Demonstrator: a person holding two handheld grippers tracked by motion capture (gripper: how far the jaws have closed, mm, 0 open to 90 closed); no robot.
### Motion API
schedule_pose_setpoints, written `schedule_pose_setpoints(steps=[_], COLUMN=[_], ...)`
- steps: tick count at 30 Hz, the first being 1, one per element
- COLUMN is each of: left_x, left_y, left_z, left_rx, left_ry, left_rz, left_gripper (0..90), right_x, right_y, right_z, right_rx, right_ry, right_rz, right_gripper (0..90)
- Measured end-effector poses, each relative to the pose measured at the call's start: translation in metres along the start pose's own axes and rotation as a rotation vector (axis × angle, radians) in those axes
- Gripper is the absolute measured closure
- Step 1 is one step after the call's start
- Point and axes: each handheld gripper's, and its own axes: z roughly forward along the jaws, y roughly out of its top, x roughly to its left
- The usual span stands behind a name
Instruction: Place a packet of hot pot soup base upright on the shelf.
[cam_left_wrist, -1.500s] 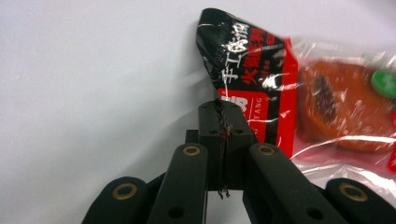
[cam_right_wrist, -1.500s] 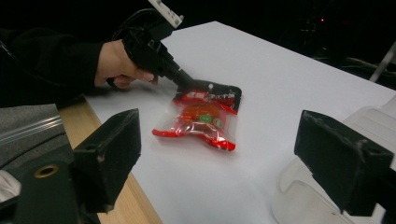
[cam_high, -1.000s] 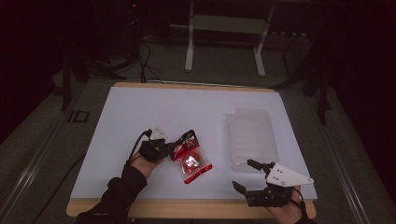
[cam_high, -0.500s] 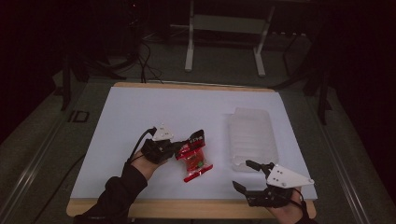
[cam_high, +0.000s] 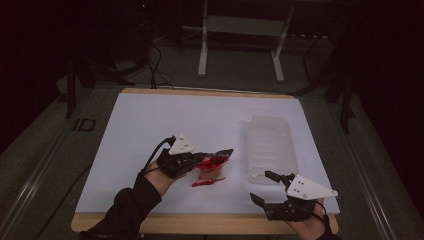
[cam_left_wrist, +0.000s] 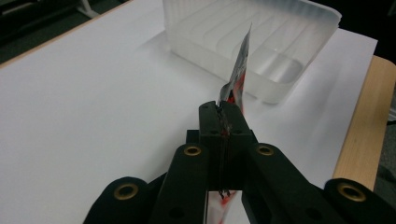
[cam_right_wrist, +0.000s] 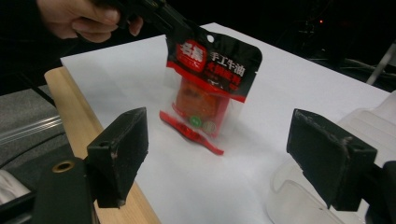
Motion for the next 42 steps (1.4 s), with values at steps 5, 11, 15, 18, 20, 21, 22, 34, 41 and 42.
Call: schedule_pose_setpoints(steps=[5, 11, 15, 18, 20, 21, 22, 34, 41, 42], left_x=[0.002, 0.006, 0.006, 0.008, 0.009, 0.009, 0.01, 0.015, 0.014, 0.014], left_y=[0.006, 0.013, 0.017, 0.018, 0.019, 0.019, 0.019, 0.017, 0.019, 0.019], left_z=[-0.01, -0.025, -0.03, -0.035, -0.038, -0.039, -0.041, -0.056, -0.059, -0.059], left_rx=[-0.013, -0.055, -0.069, -0.075, -0.075, -0.075, -0.077, -0.103, -0.109, -0.11], left_ry=[0.012, 0.0, -0.022, -0.045, -0.057, -0.056, -0.061, -0.1, -0.127, -0.124], left_rz=[0.02, 0.041, 0.061, 0.078, 0.086, 0.09, 0.089, 0.106, 0.121, 0.123], left_gripper=[89.1, 89.1, 89.1, 89.1, 89.1, 89.1, 89.1, 89.1, 89.0, 89.0], right_x=[-0.002, -0.005, -0.007, -0.009, -0.014, -0.016, -0.016, -0.046, -0.055, -0.055], right_y=[0.002, 0.01, 0.019, 0.03, 0.044, 0.048, 0.048, 0.091, 0.107, 0.107], right_z=[-0.002, -0.006, -0.007, -0.007, -0.003, -0.002, -0.002, 0.028, 0.056, 0.056], right_rx=[-0.003, -0.025, -0.041, -0.054, -0.062, -0.062, -0.062, 0.01, 0.092, 0.092], right_ry=[0.01, 0.014, 0.017, 0.033, 0.057, 0.067, 0.067, 0.199, 0.252, 0.252], right_rz=[-0.024, -0.048, -0.068, -0.08, -0.118, -0.127, -0.127, -0.155, -0.159, -0.159], right_gripper=[22.9, 25.5, 25.5, 25.5, 26.1, 26.1, 26.1, 40.6, 49.7, 49.7])
